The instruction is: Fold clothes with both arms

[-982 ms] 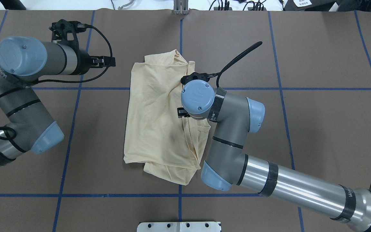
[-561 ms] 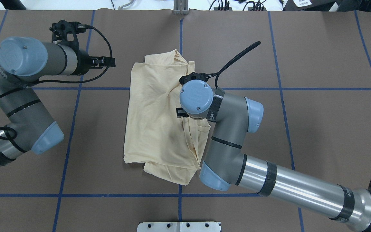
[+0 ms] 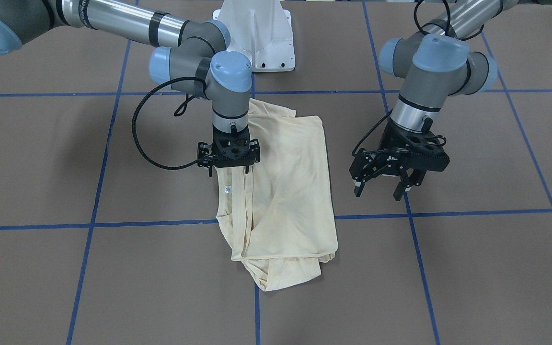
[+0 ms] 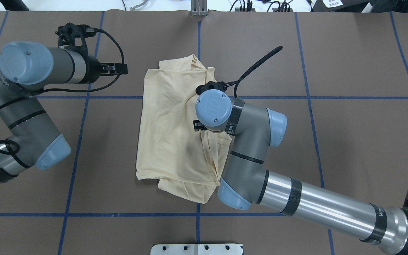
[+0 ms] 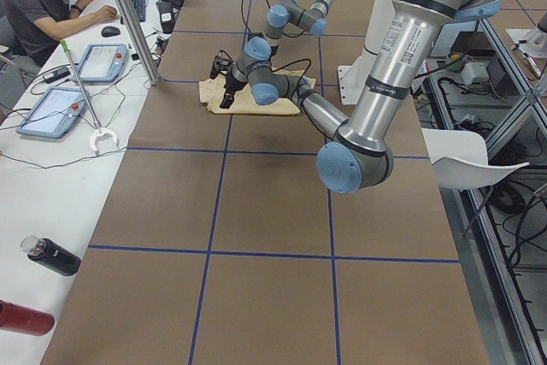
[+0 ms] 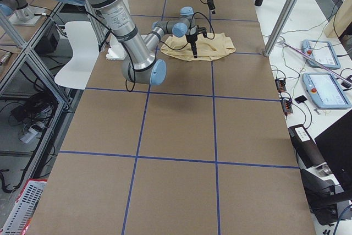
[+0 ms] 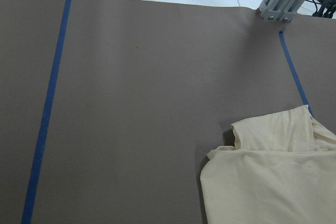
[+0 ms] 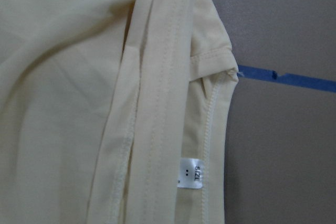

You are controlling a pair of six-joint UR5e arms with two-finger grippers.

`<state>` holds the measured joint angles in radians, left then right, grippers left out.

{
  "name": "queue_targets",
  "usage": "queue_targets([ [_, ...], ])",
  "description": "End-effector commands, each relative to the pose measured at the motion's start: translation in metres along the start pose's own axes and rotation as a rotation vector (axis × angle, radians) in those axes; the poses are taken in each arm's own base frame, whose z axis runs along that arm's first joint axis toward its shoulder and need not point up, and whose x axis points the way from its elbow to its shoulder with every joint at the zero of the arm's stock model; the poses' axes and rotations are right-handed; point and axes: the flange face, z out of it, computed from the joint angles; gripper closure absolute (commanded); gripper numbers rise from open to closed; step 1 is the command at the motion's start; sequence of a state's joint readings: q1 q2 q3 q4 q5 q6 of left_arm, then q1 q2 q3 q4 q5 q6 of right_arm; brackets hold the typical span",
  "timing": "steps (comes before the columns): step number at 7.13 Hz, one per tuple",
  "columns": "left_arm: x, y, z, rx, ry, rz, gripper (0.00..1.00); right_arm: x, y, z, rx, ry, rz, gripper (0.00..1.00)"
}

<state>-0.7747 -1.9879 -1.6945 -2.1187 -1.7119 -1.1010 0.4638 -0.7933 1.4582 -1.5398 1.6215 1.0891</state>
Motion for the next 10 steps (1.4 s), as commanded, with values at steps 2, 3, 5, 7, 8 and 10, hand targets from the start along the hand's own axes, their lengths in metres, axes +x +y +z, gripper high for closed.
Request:
queue_targets([
  [2,-0.001,0.0,0.001,-0.001,-0.001,0.003,0.0,-0.003,0.005,0.009,-0.012,0.012,-0.007,0.0],
  [3,0.0,0.0,0.001,0.0,0.0,0.001,0.0,-0.003,0.005,0.009,-0.014,0.013,-0.007,0.0],
  [5,0.0,0.0,0.0,0.0,0.0,-0.002,0.0,0.001,0.005,0.011,-0.017,0.015,-0.018,0.0],
  [7,0.002,0.001,0.001,-0.002,0.003,0.0,0.0,0.018,0.002,0.018,-0.021,0.031,-0.036,0.0],
  [8,0.003,0.002,0.001,-0.002,0.005,0.001,0.0,0.028,-0.004,0.019,-0.019,0.037,-0.04,0.0],
  [10,0.004,0.001,0.001,-0.002,0.005,0.001,0.0,0.048,-0.016,0.02,-0.019,0.047,-0.045,0.0],
])
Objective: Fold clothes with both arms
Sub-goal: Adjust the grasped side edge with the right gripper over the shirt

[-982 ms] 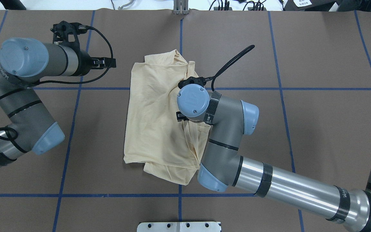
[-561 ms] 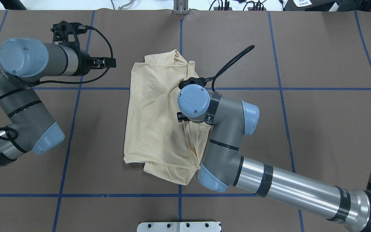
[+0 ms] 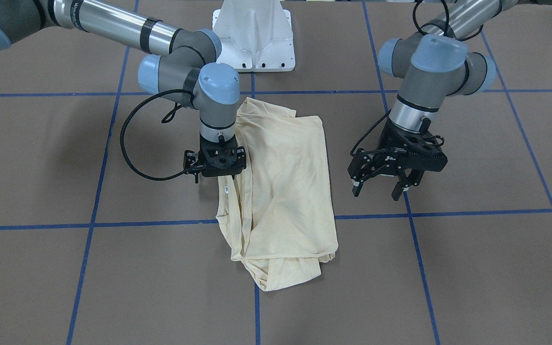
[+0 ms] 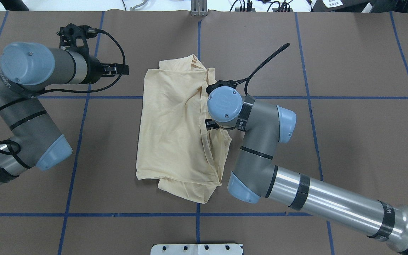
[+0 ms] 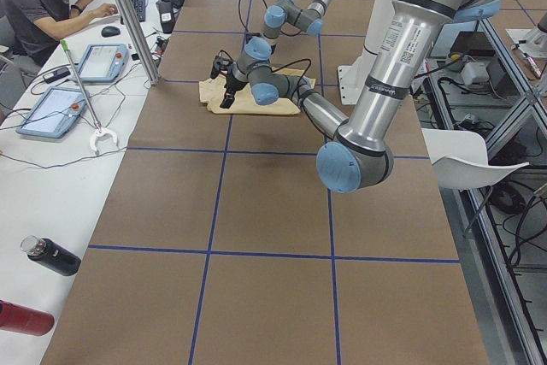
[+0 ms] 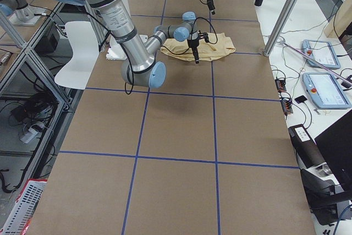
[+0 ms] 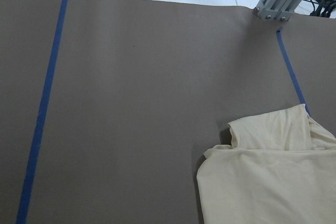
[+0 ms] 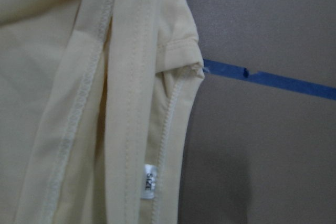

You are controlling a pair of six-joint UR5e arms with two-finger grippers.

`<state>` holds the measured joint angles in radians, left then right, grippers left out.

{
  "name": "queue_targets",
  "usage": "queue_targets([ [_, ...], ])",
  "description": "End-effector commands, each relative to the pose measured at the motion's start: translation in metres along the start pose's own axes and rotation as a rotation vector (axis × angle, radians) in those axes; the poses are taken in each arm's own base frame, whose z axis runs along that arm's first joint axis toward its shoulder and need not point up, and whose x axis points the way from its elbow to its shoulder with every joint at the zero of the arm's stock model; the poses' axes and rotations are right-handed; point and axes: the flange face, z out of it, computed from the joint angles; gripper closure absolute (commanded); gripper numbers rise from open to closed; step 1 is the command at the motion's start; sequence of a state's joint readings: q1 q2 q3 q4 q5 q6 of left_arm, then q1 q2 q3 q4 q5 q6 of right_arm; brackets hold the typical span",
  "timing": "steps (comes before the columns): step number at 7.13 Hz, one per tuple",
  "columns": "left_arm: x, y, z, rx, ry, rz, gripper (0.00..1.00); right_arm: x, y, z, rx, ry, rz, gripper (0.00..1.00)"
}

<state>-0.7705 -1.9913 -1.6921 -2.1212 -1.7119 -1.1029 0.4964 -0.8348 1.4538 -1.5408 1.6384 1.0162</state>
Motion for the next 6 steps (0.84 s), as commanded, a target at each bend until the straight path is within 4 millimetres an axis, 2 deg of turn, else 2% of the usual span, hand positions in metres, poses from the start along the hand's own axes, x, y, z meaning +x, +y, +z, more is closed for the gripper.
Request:
queue_targets([
  [1,0.001,0.001,0.0,-0.002,0.001,0.001,0.0,0.026,-0.01,0.0,-0.003,0.005,-0.008,0.0],
  [2,0.001,0.001,0.0,-0.002,0.001,0.001,0.0,0.04,-0.008,0.003,-0.004,0.009,-0.015,0.0],
  [3,0.002,0.0,0.0,-0.001,0.002,0.001,0.0,0.044,-0.011,0.0,0.002,0.007,-0.017,0.0],
  [5,0.001,0.001,0.0,-0.002,0.001,0.001,0.0,0.037,-0.018,-0.025,0.023,-0.042,-0.013,0.0],
  [6,0.002,0.002,0.001,-0.003,0.001,-0.001,0.0,0.027,-0.02,-0.038,0.037,-0.065,-0.006,0.0],
])
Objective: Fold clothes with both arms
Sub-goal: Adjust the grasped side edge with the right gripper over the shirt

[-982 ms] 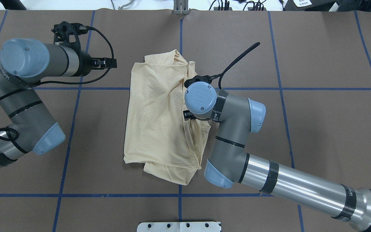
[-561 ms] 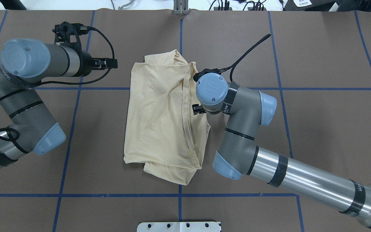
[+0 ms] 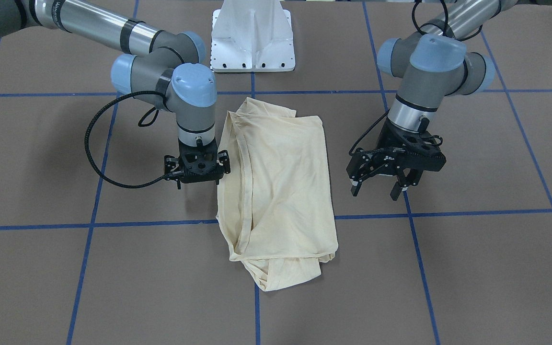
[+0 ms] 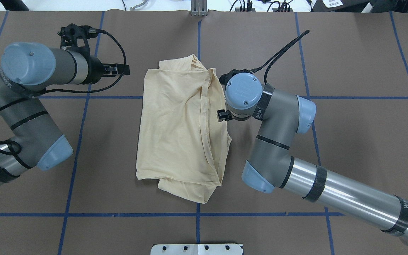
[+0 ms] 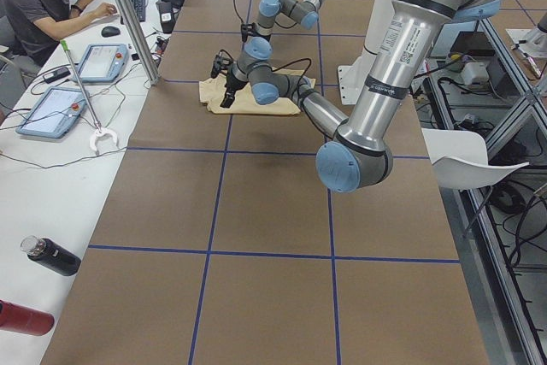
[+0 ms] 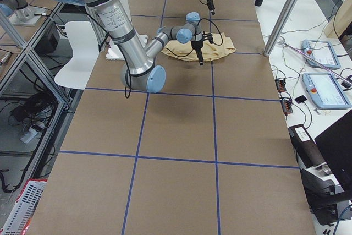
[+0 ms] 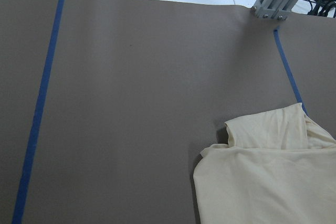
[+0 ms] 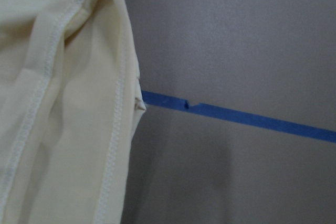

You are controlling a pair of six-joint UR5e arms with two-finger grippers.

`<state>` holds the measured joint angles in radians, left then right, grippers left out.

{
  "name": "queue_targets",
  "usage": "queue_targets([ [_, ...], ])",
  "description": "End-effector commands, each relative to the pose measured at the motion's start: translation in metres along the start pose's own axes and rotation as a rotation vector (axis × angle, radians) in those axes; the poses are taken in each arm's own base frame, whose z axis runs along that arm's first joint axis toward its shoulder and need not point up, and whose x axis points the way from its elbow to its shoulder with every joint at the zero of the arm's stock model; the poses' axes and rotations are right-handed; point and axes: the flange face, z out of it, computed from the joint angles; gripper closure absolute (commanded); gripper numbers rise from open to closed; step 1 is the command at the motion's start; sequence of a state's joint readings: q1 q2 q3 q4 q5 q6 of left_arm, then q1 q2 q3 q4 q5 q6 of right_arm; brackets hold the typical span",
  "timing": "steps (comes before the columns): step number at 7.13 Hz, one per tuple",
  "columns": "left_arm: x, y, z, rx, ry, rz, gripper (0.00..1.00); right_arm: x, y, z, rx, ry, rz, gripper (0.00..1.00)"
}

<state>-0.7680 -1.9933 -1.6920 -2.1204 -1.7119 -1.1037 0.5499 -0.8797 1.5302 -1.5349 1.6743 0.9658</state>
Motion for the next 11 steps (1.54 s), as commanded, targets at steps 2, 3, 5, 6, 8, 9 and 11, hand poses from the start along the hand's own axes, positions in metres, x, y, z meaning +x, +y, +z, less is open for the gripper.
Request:
queue_targets([
  [2,-0.002,0.001,0.001,-0.002,-0.002,-0.004,0.0,-0.05,0.008,-0.033,0.023,-0.075,-0.018,0.0],
  [3,-0.002,0.001,0.001,-0.002,-0.002,-0.004,0.0,-0.06,0.018,-0.03,0.014,-0.079,-0.025,0.0],
  [5,-0.002,0.003,0.003,-0.004,-0.003,-0.003,0.0,-0.086,0.034,-0.031,0.033,-0.092,-0.055,0.0],
  [6,-0.003,0.003,0.002,-0.004,-0.003,-0.003,0.0,-0.086,0.038,-0.028,0.028,-0.09,-0.059,0.0],
  [8,-0.003,0.004,0.003,-0.006,-0.004,-0.004,0.0,-0.086,0.037,-0.015,0.025,-0.076,-0.06,0.18],
  [9,-0.004,0.007,0.008,-0.013,-0.009,-0.003,0.0,-0.087,0.034,-0.008,0.059,-0.084,-0.062,0.3],
  [11,-0.006,0.009,0.013,-0.019,-0.014,0.002,0.0,-0.105,0.021,-0.003,0.076,-0.086,-0.062,0.34],
])
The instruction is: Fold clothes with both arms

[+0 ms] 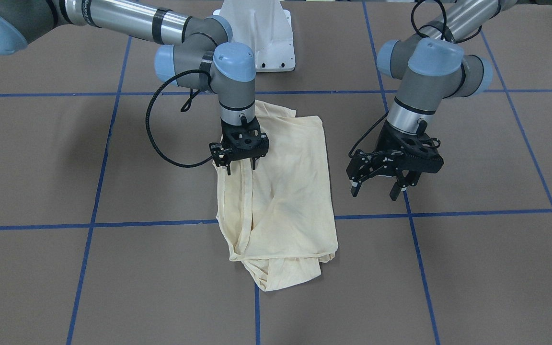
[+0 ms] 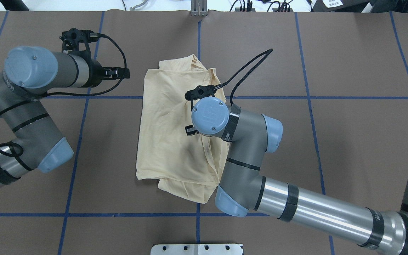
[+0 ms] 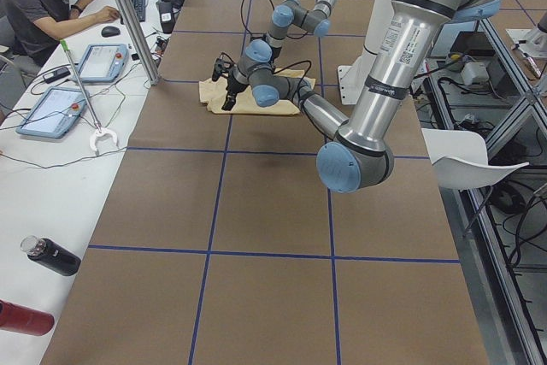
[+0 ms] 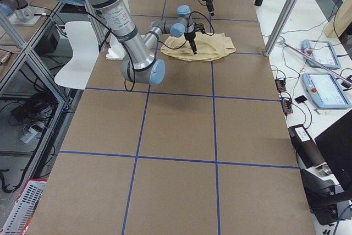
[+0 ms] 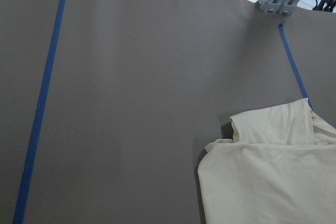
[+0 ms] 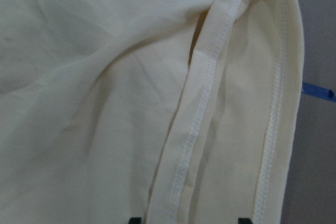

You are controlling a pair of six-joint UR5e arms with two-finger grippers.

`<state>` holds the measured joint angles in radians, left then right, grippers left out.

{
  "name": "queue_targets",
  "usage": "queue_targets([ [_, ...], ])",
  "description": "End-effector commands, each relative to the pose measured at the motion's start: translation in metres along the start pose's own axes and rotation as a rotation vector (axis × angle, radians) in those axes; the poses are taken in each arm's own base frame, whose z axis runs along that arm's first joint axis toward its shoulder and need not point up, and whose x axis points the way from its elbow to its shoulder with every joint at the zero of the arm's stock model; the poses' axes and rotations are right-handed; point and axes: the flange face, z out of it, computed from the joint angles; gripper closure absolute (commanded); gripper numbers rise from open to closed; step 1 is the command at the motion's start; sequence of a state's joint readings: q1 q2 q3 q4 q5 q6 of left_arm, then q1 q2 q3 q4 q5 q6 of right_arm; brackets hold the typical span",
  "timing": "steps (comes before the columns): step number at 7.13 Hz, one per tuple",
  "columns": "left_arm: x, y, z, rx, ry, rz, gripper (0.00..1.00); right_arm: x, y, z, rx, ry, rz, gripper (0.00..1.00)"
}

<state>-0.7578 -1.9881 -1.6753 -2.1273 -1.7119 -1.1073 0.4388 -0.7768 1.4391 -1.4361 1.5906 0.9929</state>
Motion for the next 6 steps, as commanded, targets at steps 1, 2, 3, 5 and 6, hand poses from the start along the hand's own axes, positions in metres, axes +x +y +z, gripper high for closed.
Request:
queue_targets([
  [1,-0.0026,0.0017,0.0048,-0.005,-0.008,0.002,0.0,-0.0092,-0.0069,0.0032,0.01,-0.002,-0.004,0.35],
  [2,-0.0026,0.0017,0.0048,-0.005,-0.008,0.002,0.0,-0.0068,-0.0054,0.0056,0.007,0.004,-0.01,0.35],
  [3,-0.0026,0.0017,0.0048,-0.005,-0.008,0.001,0.0,-0.0043,-0.0038,0.0087,0.003,0.009,-0.011,0.35],
  [5,-0.0021,0.0025,0.0051,-0.007,-0.007,0.002,0.0,-0.0033,-0.003,0.0103,-0.001,0.012,-0.011,0.36],
  [6,-0.0021,0.0025,0.0051,-0.007,-0.007,0.002,0.0,-0.0031,-0.0029,0.0105,-0.001,0.013,-0.013,0.37],
])
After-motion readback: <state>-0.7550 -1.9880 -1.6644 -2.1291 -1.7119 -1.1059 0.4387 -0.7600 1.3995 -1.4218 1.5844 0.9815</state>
